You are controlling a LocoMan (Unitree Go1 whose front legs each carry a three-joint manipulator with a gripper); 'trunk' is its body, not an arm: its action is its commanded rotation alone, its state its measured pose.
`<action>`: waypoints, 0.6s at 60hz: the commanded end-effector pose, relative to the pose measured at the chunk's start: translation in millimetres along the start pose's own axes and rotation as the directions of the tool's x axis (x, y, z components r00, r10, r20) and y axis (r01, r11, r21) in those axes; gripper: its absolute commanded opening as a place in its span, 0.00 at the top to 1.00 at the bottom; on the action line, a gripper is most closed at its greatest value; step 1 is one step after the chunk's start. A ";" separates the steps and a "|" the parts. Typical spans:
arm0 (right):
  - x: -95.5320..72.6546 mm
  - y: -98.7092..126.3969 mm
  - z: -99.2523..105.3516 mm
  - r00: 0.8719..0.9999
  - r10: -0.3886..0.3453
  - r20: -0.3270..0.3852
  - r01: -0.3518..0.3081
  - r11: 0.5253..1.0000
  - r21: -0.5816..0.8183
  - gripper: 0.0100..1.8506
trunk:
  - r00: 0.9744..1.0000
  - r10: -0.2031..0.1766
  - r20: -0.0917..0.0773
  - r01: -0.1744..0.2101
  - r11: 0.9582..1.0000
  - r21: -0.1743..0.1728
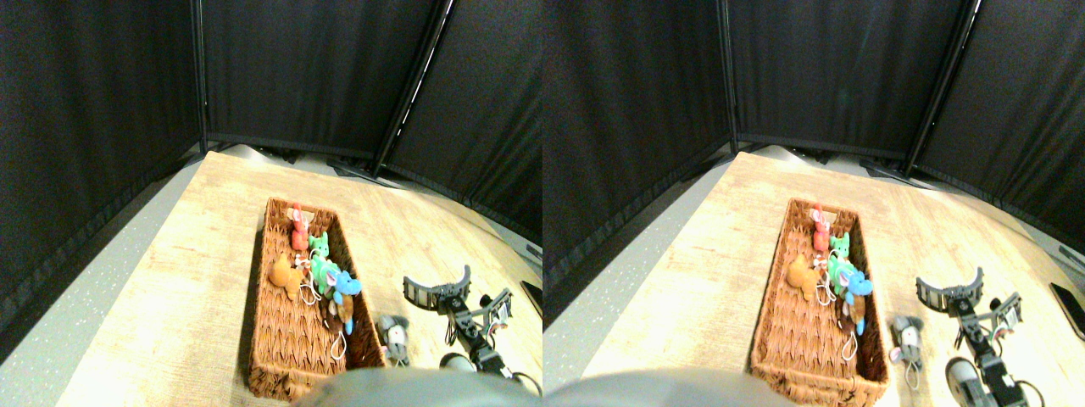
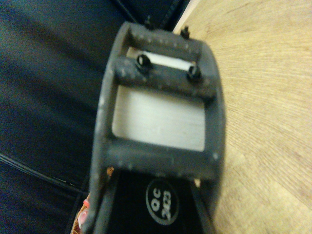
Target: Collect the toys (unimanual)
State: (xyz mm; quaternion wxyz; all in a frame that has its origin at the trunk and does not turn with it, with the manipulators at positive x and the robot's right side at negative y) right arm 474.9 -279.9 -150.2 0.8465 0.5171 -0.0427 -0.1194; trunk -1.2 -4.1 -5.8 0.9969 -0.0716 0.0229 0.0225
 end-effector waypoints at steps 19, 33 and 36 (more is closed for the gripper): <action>-31.4 2.4 -5.8 0.998 0.044 0.050 -0.049 0.993 0.105 0.45 | 1.000 -0.026 -0.013 0.025 1.000 -0.014; -31.4 9.5 -6.0 0.999 0.046 0.027 -0.048 0.992 0.114 0.43 | 1.000 -0.026 -0.005 0.026 0.999 -0.030; -32.4 10.5 -9.0 0.999 0.043 0.029 -0.046 0.994 0.104 0.43 | 1.000 -0.022 -0.005 0.022 0.999 -0.034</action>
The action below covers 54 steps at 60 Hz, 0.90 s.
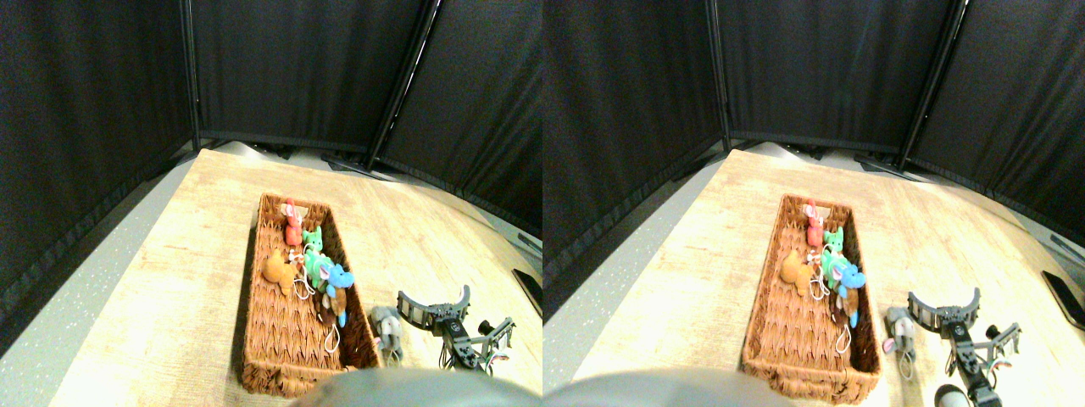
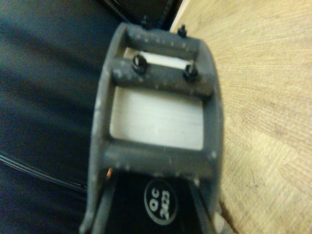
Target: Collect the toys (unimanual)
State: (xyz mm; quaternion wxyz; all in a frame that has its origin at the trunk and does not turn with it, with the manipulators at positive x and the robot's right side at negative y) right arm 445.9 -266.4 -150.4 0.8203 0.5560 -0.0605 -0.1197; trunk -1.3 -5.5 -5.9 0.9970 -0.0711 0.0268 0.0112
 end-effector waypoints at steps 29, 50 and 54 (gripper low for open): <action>-22.3 -20.0 -42.0 0.996 -0.082 -0.019 0.083 0.988 0.130 0.45 | 1.000 0.031 0.002 -0.031 0.998 -0.062; -21.5 -42.9 -50.4 0.985 -0.167 -0.042 0.172 0.967 0.189 0.45 | 0.999 0.043 -0.007 -0.044 0.997 -0.070; -19.3 -49.6 -51.4 0.983 -0.178 -0.044 0.183 0.962 0.201 0.47 | 0.999 0.043 -0.009 -0.043 0.997 -0.067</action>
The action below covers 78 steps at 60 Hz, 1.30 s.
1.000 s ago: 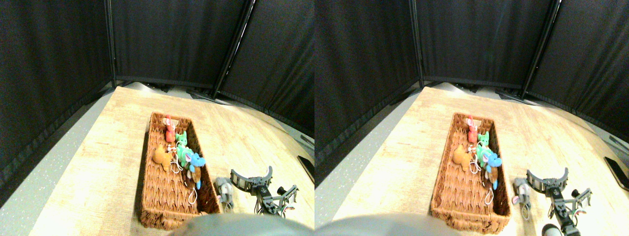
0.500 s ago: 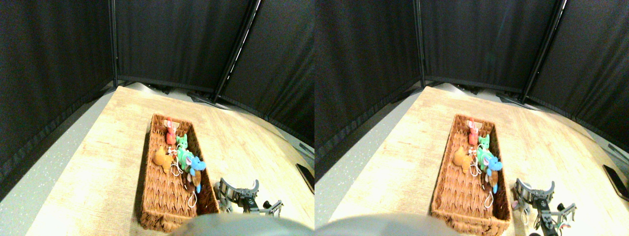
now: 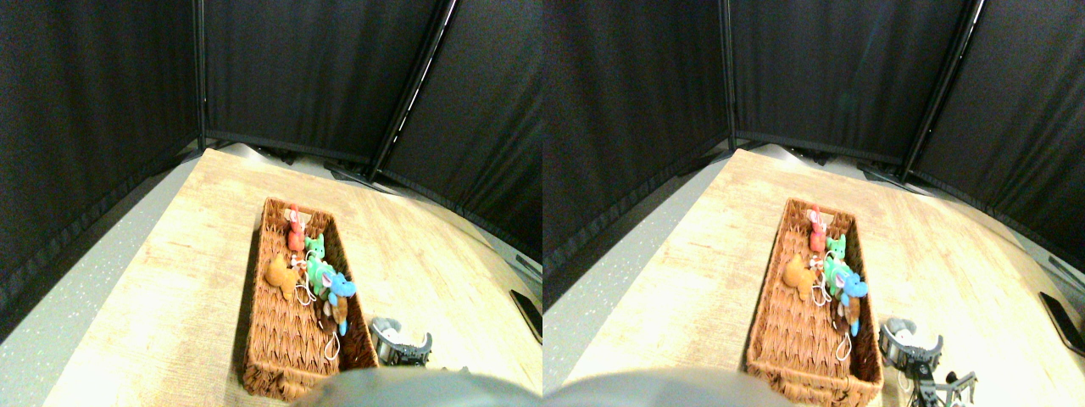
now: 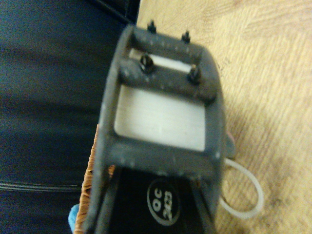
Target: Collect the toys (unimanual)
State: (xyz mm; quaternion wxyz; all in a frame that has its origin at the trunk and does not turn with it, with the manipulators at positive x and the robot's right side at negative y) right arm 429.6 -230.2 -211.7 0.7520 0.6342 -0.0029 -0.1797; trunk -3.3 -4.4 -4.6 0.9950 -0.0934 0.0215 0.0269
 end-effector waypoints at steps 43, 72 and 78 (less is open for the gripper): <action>36.2 -13.2 -0.1 0.995 -0.061 0.082 0.059 0.998 0.034 0.68 | 0.999 0.020 -0.030 -0.020 1.000 -0.012; 45.3 15.6 -2.4 0.989 0.015 0.147 -0.013 1.000 -0.013 0.97 | 1.000 0.015 -0.024 -0.016 1.000 -0.008; 46.7 32.9 -4.8 0.991 0.051 0.121 -0.046 0.998 -0.039 0.97 | 1.000 0.014 -0.017 -0.014 1.000 -0.009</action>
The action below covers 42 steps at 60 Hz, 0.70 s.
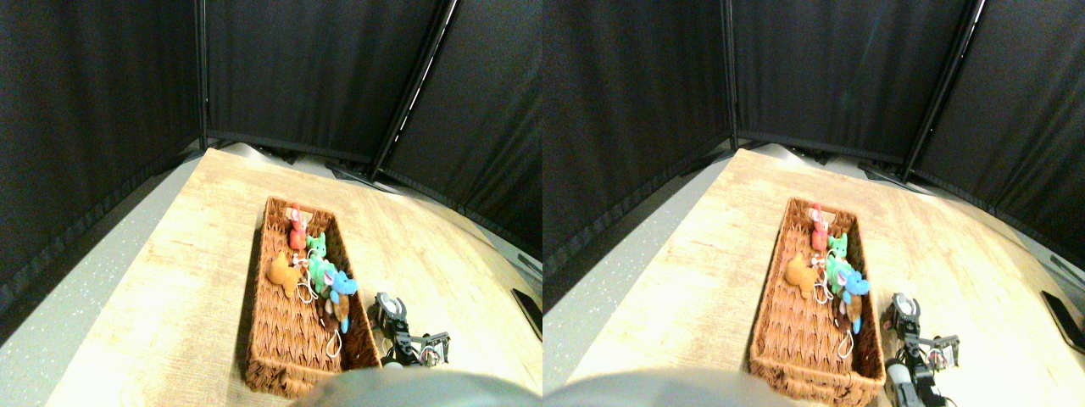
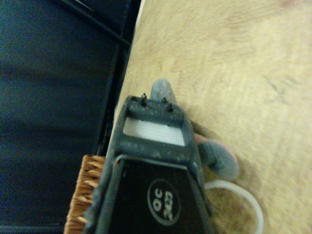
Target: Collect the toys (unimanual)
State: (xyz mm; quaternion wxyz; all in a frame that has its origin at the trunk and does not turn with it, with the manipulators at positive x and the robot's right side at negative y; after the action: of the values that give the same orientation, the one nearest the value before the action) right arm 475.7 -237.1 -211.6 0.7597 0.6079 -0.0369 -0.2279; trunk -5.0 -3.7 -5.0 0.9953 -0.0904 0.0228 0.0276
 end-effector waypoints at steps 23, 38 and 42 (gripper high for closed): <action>15.1 93.0 -19.7 0.970 0.196 -0.141 -0.218 0.961 -0.167 0.97 | 1.000 0.029 0.012 -0.028 0.998 -0.048; 9.5 119.4 -48.6 0.946 0.202 -0.255 -0.249 0.954 -0.168 0.97 | 0.997 0.064 0.032 -0.061 0.995 -0.081; 6.3 122.9 -55.2 0.938 0.207 -0.277 -0.264 0.947 -0.186 0.97 | 0.996 0.076 0.038 -0.072 0.993 -0.093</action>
State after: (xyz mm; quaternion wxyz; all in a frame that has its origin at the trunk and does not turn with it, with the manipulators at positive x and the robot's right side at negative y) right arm 538.2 -173.4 -117.4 0.8403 0.5368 0.0200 -0.0736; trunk -0.2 -1.2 -1.7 0.9908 -0.1239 0.0105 0.0536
